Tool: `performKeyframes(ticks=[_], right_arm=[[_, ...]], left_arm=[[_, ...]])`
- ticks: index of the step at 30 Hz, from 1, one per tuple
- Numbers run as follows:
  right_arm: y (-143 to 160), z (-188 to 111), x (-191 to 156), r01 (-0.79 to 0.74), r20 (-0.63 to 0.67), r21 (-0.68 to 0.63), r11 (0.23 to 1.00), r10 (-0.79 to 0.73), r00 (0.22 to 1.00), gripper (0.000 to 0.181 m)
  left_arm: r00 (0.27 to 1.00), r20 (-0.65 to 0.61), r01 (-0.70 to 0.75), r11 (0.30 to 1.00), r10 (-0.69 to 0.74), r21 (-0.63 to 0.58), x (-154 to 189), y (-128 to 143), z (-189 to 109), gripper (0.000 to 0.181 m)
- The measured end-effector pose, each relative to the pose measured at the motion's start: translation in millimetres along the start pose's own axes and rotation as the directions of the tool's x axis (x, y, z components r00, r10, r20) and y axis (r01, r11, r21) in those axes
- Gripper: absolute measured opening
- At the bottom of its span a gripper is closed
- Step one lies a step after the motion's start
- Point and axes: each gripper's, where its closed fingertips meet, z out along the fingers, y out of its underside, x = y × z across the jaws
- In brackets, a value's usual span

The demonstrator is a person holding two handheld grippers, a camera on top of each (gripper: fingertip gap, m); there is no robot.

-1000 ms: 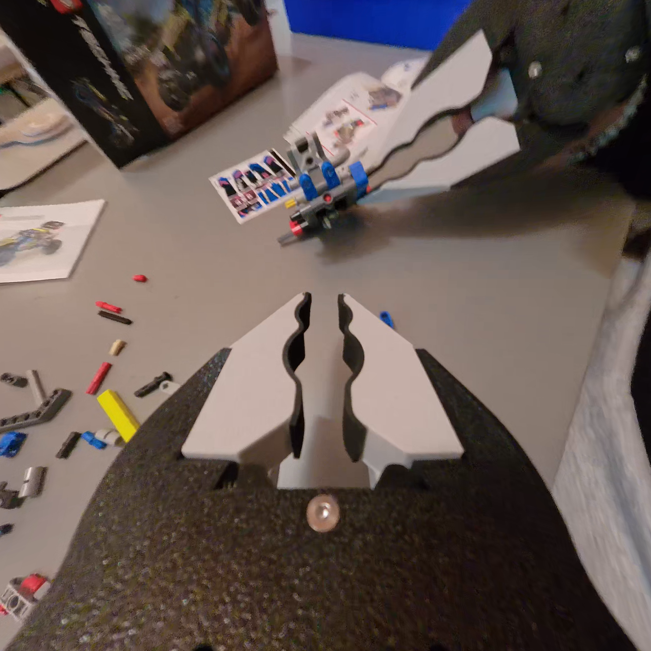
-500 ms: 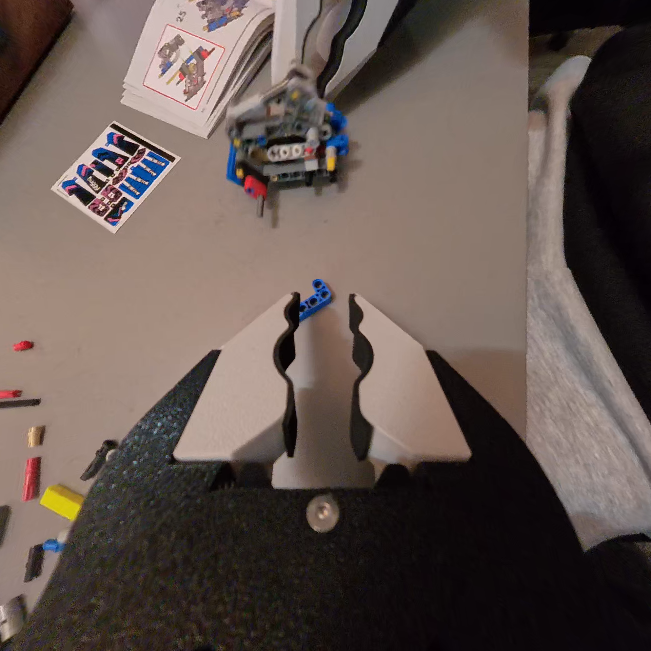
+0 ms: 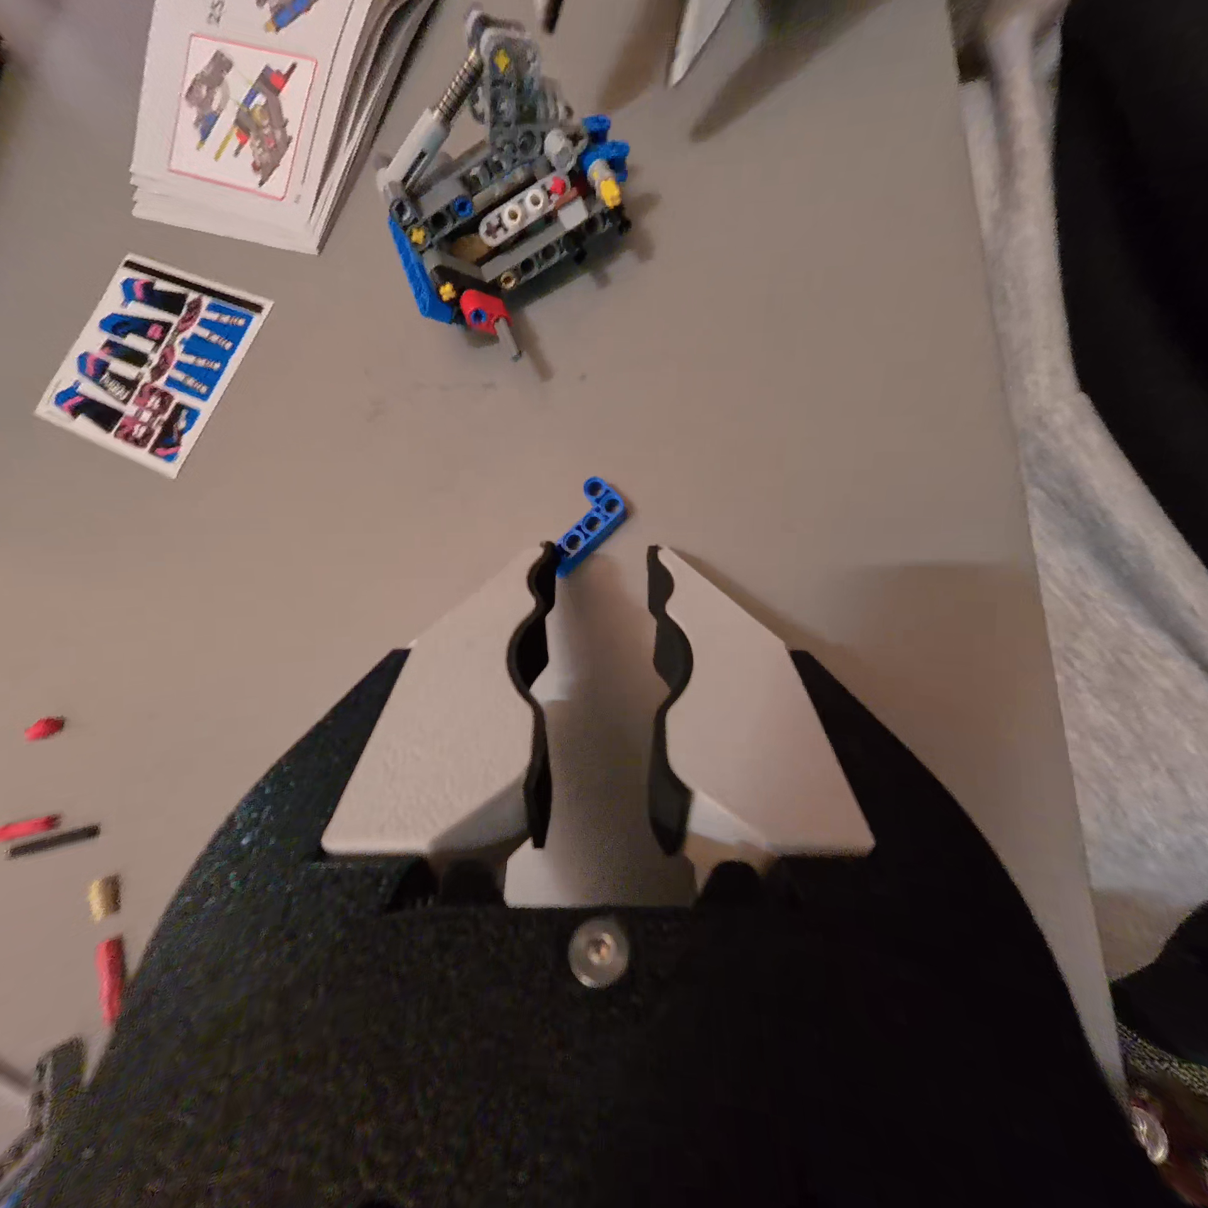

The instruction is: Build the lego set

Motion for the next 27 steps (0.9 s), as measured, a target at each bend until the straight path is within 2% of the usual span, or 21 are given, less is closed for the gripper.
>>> performKeyframes(ticks=[2, 6, 12, 16, 21, 23, 27], right_arm=[[7, 6, 5, 0.015, -0.011, -0.041, 0.999, -0.015, 1.000, 0.038], [3, 9, 14, 0.003, -0.047, -0.021, 1.000, -0.004, 0.999, 0.036], [13, 5, 20, -0.027, -0.097, -0.043, 0.999, 0.023, 0.995, 0.034], [13, 2, 2, -0.155, -0.033, -0.033, 0.987, 0.154, 0.988, 0.034], [10, 4, -6, -0.280, -0.107, -0.040, 0.959, 0.274, 0.956, 0.038], [5, 10, -12, -0.268, -0.092, -0.052, 0.962, 0.262, 0.961, 0.041], [5, 25, -5, -0.229, -0.121, -0.093, 0.969, 0.217, 0.969, 0.044]], left_arm=[[1.000, -0.012, -0.009, 1.000, 0.009, 0.017, 0, -4, 4, 0.023], [0.997, 0.026, -0.066, 0.998, 0.066, -0.019, 0, -8, 9, 0.013], [0.992, 0.056, -0.111, 0.994, 0.110, 0.019, 3, -26, 14, 0.016], [0.990, 0.043, -0.135, 0.990, 0.137, -0.027, 1, -27, 21, 0.018], [0.987, 0.039, -0.156, 0.987, 0.157, -0.040, -4, -33, 23, 0.017], [0.989, 0.017, -0.146, 0.985, 0.148, -0.092, -5, -25, 26, 0.016], [0.991, -0.056, -0.127, 0.987, 0.122, -0.100, 0, -27, 32, 0.008]])
